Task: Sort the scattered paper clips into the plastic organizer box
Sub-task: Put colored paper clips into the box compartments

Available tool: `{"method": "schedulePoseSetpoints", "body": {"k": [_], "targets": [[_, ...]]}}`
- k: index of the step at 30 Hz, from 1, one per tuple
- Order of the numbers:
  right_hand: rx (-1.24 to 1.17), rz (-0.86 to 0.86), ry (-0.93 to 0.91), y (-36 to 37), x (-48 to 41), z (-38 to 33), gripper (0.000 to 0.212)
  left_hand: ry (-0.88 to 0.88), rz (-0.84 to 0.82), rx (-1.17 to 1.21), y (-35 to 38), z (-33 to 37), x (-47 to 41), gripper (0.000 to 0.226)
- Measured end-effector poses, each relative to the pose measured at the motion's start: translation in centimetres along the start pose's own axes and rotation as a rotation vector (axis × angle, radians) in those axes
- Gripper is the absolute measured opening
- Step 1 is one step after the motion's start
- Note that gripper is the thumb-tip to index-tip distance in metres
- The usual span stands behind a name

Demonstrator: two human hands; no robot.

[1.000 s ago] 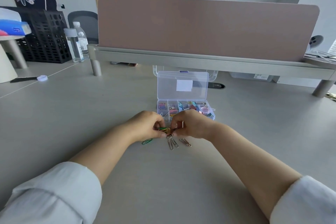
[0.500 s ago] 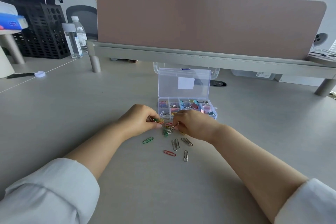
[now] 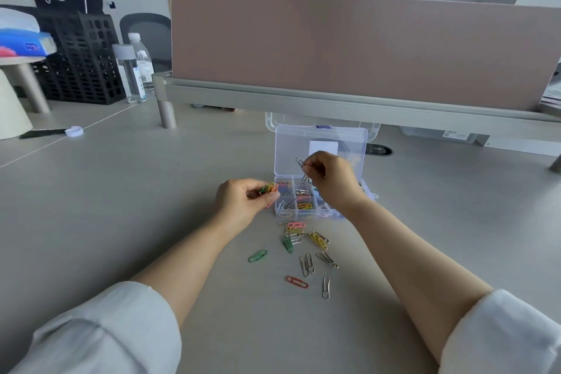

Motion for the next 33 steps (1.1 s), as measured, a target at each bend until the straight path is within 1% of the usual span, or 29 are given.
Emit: {"method": "schedulePoseSetpoints", "body": {"k": [4, 7, 14, 19, 21, 24, 28, 33], "targets": [[0.061, -0.015, 0.046, 2.1, -1.7, 0.4, 0.015, 0.009, 0.010, -0.008, 0.1, -0.1, -0.8, 0.011], [0.114, -0.022, 0.059, 2.5, -2.1, 1.0, 0.016, 0.016, -0.001, -0.012, 0.6, -0.1, -1.3, 0.012], [0.221, -0.143, 0.039, 3.2, -1.9, 1.7, 0.042, 0.013, 0.031, 0.012, 0.5, -0.4, -1.5, 0.014], [0.223, -0.219, 0.044, 3.3, -1.4, 1.5, 0.046, 0.003, 0.073, 0.030, 0.5, 0.1, -1.7, 0.019], [0.205, -0.195, 0.041, 2.8, -1.4, 1.3, 0.045, 0.009, 0.084, 0.015, 0.6, 0.4, -2.2, 0.022], [0.166, -0.102, 0.022, 1.6, -1.1, 0.9, 0.041, 0.011, 0.095, -0.055, 1.1, 1.0, -3.3, 0.023], [0.142, -0.007, -0.032, 0.8, -0.5, 0.3, 0.035, 0.009, 0.050, -0.150, 2.0, 0.9, -3.7, 0.025], [0.139, 0.047, -0.047, 0.8, 0.0, -0.1, 0.031, 0.026, 0.021, -0.141, 1.7, 0.7, -3.2, 0.025]]}}
Point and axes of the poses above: each hand's wrist, its own x-axis away from the middle knuckle, its own y-axis out of the palm, z = x × y, the point moved 8 cm from there along -x, towards the middle knuckle, and after that the axes turned 15 degrees about x, right-handed, at the moved point
